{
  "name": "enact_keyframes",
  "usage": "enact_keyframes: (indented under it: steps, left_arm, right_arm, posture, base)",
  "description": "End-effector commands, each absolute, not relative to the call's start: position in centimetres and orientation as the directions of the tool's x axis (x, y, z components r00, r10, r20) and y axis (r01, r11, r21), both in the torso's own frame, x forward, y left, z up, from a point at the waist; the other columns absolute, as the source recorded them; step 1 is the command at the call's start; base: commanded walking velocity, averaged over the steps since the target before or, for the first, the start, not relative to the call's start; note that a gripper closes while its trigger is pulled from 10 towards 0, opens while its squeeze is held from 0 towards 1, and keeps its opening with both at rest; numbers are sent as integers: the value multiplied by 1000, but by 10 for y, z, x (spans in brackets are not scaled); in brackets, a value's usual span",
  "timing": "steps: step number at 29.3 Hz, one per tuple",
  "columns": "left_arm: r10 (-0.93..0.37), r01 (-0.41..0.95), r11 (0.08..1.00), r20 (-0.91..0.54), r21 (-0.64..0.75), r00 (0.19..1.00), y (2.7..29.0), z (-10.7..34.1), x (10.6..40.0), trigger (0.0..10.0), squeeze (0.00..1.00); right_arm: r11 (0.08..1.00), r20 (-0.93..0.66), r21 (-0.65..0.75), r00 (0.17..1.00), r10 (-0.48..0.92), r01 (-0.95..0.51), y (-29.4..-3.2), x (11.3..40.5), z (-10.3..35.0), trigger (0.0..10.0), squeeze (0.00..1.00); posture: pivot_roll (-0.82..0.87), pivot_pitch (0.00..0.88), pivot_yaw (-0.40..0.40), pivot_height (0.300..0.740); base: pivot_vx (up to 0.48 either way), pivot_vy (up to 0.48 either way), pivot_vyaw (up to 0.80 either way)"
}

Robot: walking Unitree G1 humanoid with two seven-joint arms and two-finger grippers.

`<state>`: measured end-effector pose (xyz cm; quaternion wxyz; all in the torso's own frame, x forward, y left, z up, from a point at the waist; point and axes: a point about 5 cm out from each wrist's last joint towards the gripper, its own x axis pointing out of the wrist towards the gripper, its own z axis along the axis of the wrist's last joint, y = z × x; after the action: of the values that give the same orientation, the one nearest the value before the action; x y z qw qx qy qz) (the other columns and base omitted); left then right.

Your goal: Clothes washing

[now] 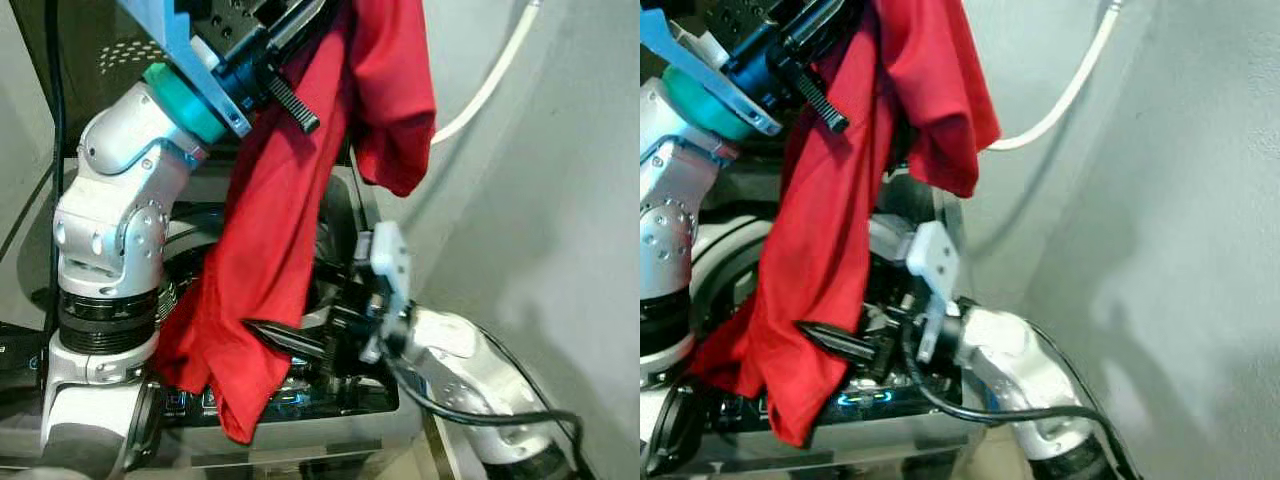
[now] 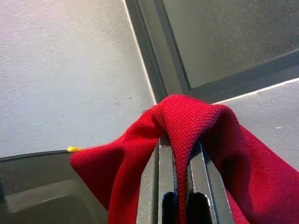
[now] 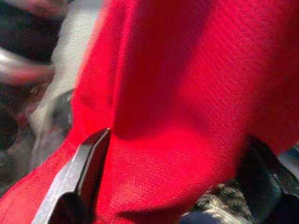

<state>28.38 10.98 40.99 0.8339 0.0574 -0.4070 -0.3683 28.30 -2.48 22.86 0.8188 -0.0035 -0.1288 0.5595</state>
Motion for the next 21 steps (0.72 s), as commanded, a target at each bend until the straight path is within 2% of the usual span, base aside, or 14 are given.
enact_keyframes:
  steps: [1,2,3,5,6,8,9,10,11,12,13,14,15,21]
  left_arm:
    - [-633,550,745,659,378,406,112,413,282,10000,0]
    - [-633,550,745,659,378,406,112,413,282,10000,0]
    - [-602,511,778,671,367,434,117,412,283,10000,0]
    - [-527,409,843,689,350,497,127,408,287,10000,0]
    - [-527,409,843,689,350,497,127,408,287,10000,0]
    - [-344,193,938,721,286,601,150,405,298,10000,0]
    - [-344,193,938,721,286,601,150,405,298,10000,0]
    - [-216,70,972,730,226,648,169,402,303,10000,0]
    - [-216,70,972,730,226,648,169,402,303,10000,0]
    - [-110,-32,983,711,183,695,188,396,307,10000,0]
    - [-110,-32,983,711,183,695,188,396,307,10000,0]
    - [12,-159,973,646,169,763,215,380,311,10000,0]
    - [30,-173,970,627,169,779,219,375,312,10000,0]
    - [39,-168,971,573,173,819,222,365,317,10000,0]
  right_arm:
    - [610,257,-165,563,785,-775,-11,318,249,10000,0]
    - [610,257,-165,563,785,-775,-11,318,249,10000,0]
    - [687,294,-168,629,720,-707,-6,329,261,10000,0]
    - [735,347,-161,660,666,-658,-7,337,277,10000,0]
    - [735,347,-161,660,666,-658,-7,337,277,10000,0]
    - [734,399,-184,633,664,-654,-18,336,291,10000,0]
    - [734,399,-184,633,664,-654,-18,336,291,10000,0]
    - [716,415,-210,602,682,-666,-26,332,294,10000,0]
    - [716,415,-210,602,682,-666,-26,332,294,10000,0]
    - [664,418,-252,540,731,-704,-36,323,294,10000,0]
    - [664,418,-252,540,731,-704,-36,323,294,10000,0]
    - [503,360,-336,385,850,-796,-50,298,285,10000,0]
    - [433,324,-366,324,889,-823,-54,288,280,10000,0]
    - [251,192,-394,187,963,-884,-64,263,262,10000,0]
  posture:
    - [57,38,-18,740]
    - [57,38,-18,740]
    - [61,40,-21,740]
    - [66,41,-27,740]
    - [66,41,-27,740]
    - [81,49,-46,740]
    - [81,49,-46,740]
    - [86,54,-53,740]
    - [86,54,-53,740]
    - [89,57,-57,740]
    - [89,57,-57,740]
    - [87,64,-53,740]
    - [87,64,-53,740]
    - [78,67,-40,740]
  base:
    - [0,0,0]
    - [0,0,0]
    - [0,0,0]
    - [0,0,0]
    - [0,0,0]
    - [0,0,0]
    - [0,0,0]
    - [0,0,0]
    - [0,0,0]
    - [0,0,0]
    - [0,0,0]
    - [0,0,0]
    - [0,0,0]
    - [0,0,0]
